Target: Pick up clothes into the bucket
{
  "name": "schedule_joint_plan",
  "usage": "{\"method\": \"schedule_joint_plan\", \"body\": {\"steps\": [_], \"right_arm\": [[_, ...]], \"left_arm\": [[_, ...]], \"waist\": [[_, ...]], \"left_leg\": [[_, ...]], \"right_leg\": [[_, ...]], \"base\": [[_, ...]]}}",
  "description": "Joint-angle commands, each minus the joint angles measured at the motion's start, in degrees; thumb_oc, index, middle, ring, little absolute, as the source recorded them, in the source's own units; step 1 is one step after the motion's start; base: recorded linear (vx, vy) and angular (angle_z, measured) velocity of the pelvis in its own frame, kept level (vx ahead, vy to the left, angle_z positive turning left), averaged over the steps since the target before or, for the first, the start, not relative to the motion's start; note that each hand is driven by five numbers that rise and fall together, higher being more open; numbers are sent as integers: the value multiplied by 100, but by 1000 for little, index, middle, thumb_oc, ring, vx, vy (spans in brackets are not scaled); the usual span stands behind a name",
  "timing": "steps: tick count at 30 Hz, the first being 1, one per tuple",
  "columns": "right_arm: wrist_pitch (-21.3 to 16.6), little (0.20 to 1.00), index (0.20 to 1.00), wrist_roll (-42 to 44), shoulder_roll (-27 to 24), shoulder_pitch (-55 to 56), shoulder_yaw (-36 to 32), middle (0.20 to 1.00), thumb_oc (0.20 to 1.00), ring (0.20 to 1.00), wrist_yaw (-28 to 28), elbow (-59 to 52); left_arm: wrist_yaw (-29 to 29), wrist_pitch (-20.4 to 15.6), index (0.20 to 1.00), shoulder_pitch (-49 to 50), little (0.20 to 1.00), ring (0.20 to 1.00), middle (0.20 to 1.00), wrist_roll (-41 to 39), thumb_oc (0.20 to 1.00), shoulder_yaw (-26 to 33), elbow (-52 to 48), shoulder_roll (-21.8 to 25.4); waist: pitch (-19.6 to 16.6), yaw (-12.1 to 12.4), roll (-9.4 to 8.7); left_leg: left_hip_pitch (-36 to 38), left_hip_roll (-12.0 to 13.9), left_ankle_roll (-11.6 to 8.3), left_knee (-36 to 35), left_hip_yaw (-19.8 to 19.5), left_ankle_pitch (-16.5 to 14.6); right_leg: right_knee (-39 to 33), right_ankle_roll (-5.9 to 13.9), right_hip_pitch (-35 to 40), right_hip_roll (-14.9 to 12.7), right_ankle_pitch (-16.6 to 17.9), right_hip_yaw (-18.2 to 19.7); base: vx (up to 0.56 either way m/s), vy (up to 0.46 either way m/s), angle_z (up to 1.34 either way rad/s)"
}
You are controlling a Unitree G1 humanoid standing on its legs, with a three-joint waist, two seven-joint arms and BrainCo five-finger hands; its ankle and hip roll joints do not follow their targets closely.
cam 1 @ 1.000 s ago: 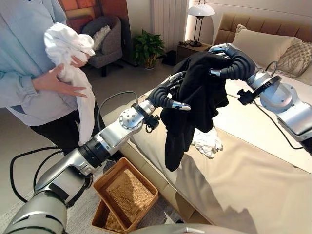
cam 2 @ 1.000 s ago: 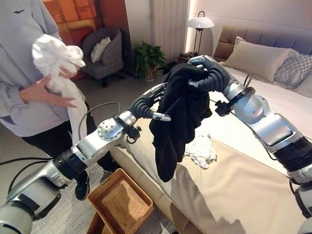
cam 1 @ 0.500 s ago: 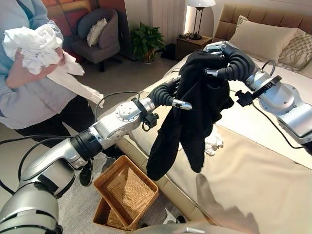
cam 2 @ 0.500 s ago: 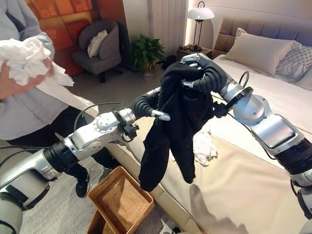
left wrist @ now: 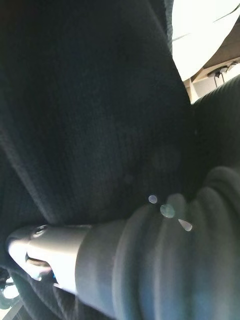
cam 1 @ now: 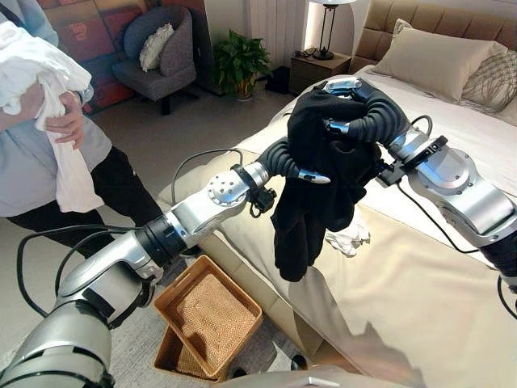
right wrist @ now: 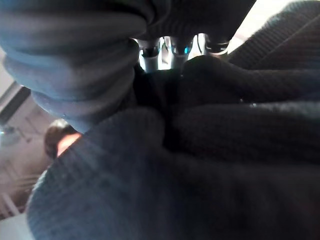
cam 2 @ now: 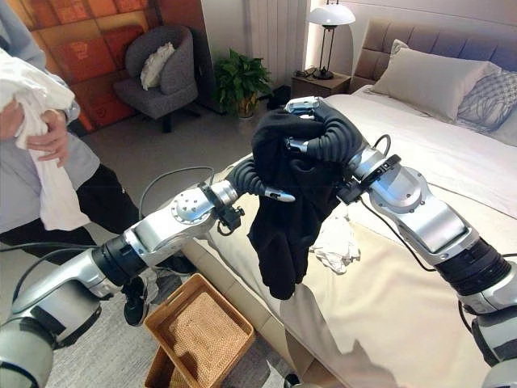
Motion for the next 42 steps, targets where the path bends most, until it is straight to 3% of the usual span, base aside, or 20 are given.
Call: {"method": "schedule_joint_plan", "body": {"steps": [1,2,3,4,6,7,8,9,13,19,23,26,27,28,32,34,36,42], "right_arm": [[-513,200,200,599,367,-283,-356,200,200,200,123,-972],[-483,200,200,759,376,-238,-328,200,200,200,187,-982],[-483,200,200,760,376,-236,-330,200,200,200,188,-983],[-474,200,200,873,395,-185,-334,200,200,200,254,-1014],[-479,200,200,877,406,-108,-393,200,200,200,242,-1031],[-480,460,460,878,413,-66,-421,460,460,460,244,-1042],[-480,561,561,878,413,-66,-421,561,561,561,244,-1042],[-466,1000,1000,877,417,17,-472,1000,1000,1000,232,-1035],[-473,1000,1000,863,383,262,-658,1000,1000,1000,172,-1013],[-484,1000,1000,1016,621,1671,-1676,1000,1000,1000,74,-942],[-398,1000,1000,1253,1646,3186,-2433,1000,1000,1000,162,-723],[-318,1000,1000,973,2400,4017,-2761,1000,1000,1000,230,-403],[-317,1000,1000,973,2400,4018,-2761,1000,1000,1000,230,-404],[-271,1000,1000,600,2787,4598,-2968,1000,1000,1000,194,-6],[-143,1000,1000,-446,3354,5448,-2967,1000,1000,1000,141,1383],[-98,1000,1000,-684,3422,5524,-2935,1000,1000,1000,142,1681],[15,1000,1000,-1705,3544,5583,-2703,1000,1000,1000,-22,2991],[77,1000,1000,-2638,3565,5117,-2202,1000,1000,1000,-224,5039]], "left_arm": [[-109,-152,1000,-820,1000,1000,1000,218,1000,-257,411,-683],[-115,-137,755,-832,755,755,755,251,755,-270,436,-715],[-115,-137,561,-832,561,561,561,251,561,-271,436,-716],[-91,-162,200,-756,200,200,200,242,200,-188,431,-749],[-76,-181,200,-613,200,200,200,199,200,-79,415,-766],[-72,-181,200,-549,200,200,200,181,200,-38,403,-765],[-72,-181,200,-549,200,200,200,181,200,-38,403,-765],[-35,-202,200,-360,200,200,200,42,200,109,350,-724],[50,-237,200,52,200,200,200,-165,200,439,121,-612],[261,-316,200,1217,200,200,200,-345,200,1445,-569,-209],[313,-326,200,2278,200,200,200,-51,200,2399,-985,-170],[300,-395,200,2920,200,200,200,251,200,3147,-1123,-197],[300,-395,200,2921,200,200,200,251,200,3147,-1124,-197],[294,-465,200,3317,200,200,200,497,200,3638,-1238,-249],[379,-693,200,3822,200,200,200,950,200,4448,-1370,-343],[412,-721,200,3915,200,200,200,1002,200,4567,-1381,-382],[518,-850,200,4310,200,200,200,1329,200,4992,-1477,-523],[842,-1089,200,4378,200,200,200,1385,200,5269,-1265,-627]], "waist": [[-179,141,-311],[-186,138,-311],[-186,139,-311],[-190,138,-313],[-195,139,-316],[-200,140,-317],[-200,140,-317],[-203,143,-323],[-213,150,-344],[-194,182,-356],[-162,171,-345],[-124,152,-318],[-125,151,-318],[-92,123,-293],[44,88,-273],[83,73,-277],[287,133,-289],[649,224,-296]], "left_leg": [[-94,101,-42,338,-170,-373],[-93,103,-42,338,-173,-373],[-93,103,-42,338,-173,-373],[-86,102,-37,336,-172,-376],[-78,97,-32,339,-168,-382],[-72,99,-32,342,-167,-386],[-72,99,-32,342,-167,-386],[-64,101,-32,344,-164,-392],[-44,109,-43,335,-170,-392],[-33,134,-59,307,-192,-381],[-28,143,-50,275,-205,-383],[-43,149,-40,262,-216,-388],[-44,149,-40,262,-217,-388],[-57,137,-27,262,-215,-402],[-152,120,-12,322,-233,-421],[-192,114,-11,357,-245,-430],[-384,90,-9,485,-292,-428],[-861,6,4,855,-378,-451]], "right_leg": [[426,629,-102,-585,-79,20],[432,631,-103,-587,-82,12],[431,631,-103,-587,-82,12],[427,627,-94,-590,-82,17],[428,624,-87,-587,-89,21],[427,621,-81,-587,-91,21],[427,621,-81,-587,-91,21],[424,610,-68,-583,-99,20],[401,597,-35,-573,-113,6],[380,573,14,-562,-145,-43],[392,546,5,-550,-185,-62],[442,527,-34,-546,-226,-69],[442,527,-35,-546,-227,-70],[477,516,-57,-548,-251,-74],[580,493,-170,-557,-279,-78],[627,485,-213,-565,-293,-88],[748,462,-381,-580,-304,-96],[983,446,-756,-621,-295,-106]], "base": [[0,0,0],[0,0,0],[0,0,0],[0,0,0],[0,0,0],[0,0,0],[0,0,0],[0,0,0],[0,0,0],[0,0,0],[0,0,0],[0,0,0],[0,0,0],[0,0,0],[-23,6,2],[-60,11,3],[-110,12,0],[-95,17,6]]}}
